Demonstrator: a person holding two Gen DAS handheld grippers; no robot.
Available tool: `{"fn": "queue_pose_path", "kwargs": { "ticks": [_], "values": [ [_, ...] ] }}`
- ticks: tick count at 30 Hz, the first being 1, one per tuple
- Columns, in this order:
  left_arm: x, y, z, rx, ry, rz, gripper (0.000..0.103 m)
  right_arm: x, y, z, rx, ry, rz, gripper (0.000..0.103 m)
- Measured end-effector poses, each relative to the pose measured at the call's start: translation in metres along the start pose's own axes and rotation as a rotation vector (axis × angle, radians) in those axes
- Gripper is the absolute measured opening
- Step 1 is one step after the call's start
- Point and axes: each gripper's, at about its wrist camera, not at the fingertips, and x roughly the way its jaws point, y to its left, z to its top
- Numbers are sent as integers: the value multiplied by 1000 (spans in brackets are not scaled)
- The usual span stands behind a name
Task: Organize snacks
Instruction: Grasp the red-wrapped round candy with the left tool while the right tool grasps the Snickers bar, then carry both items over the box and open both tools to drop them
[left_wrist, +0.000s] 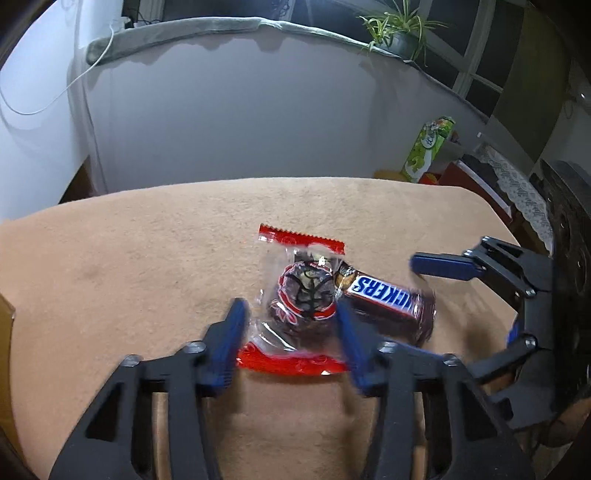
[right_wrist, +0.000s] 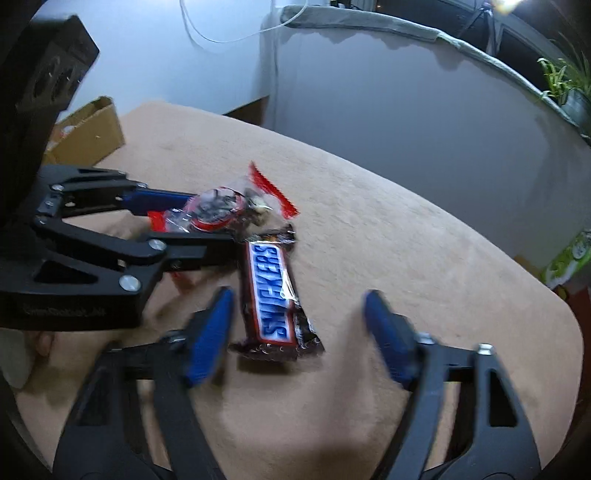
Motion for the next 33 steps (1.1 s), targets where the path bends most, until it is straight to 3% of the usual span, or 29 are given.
{"fn": "queue_pose_path", "kwargs": {
  "ticks": [1,6,12,24,33],
  "values": [
    [0,1,0,-2,-1,-7,45,-1,2,-1,2,-6,11,40],
    [-6,9,-4,-21,-8,-45,42,-7,10,-9,34,-13,-16,32],
    [-21,10,-13,-25,-30,-44,41,-18,12,-17,102,-37,-52,30],
    [-91,3,-46,-4,-136,-43,41,-89,50,-59,346,-222,-103,30],
    [-156,2,-68,15,-228,-55,41,-149,90,-68,373,-339,-133,30]
  ]
}}
